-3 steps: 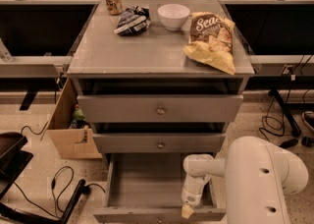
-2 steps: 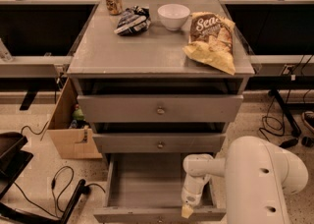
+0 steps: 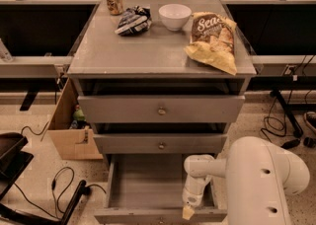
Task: Open bottom drawer
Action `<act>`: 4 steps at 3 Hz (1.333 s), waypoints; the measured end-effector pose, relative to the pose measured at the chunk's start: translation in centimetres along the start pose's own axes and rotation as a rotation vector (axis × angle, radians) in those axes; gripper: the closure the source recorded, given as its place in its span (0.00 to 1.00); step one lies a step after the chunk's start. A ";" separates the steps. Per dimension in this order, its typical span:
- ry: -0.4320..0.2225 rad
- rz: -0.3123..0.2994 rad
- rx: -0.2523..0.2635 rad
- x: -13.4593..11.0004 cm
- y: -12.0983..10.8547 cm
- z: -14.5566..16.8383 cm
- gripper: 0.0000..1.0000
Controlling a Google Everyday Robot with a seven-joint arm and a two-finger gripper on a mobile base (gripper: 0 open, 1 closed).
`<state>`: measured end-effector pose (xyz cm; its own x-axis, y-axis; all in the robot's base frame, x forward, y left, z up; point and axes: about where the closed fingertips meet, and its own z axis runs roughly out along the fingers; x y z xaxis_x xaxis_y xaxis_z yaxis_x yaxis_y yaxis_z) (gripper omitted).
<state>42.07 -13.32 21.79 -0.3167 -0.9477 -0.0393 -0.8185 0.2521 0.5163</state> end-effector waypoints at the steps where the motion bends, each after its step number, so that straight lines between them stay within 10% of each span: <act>1: -0.005 -0.005 0.001 0.0 0.1 0.0 0.04; 2: -0.018 -0.017 0.002 0.1 0.5 0.0 0.00; 4: -0.074 0.005 0.212 4.4 5.2 -8.2 0.00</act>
Offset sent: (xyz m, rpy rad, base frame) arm -0.0021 -0.0002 0.0086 0.0400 -0.0288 0.0077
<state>40.37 -17.79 31.30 -0.3488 -0.9314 -0.1043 -0.8969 0.2994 0.3256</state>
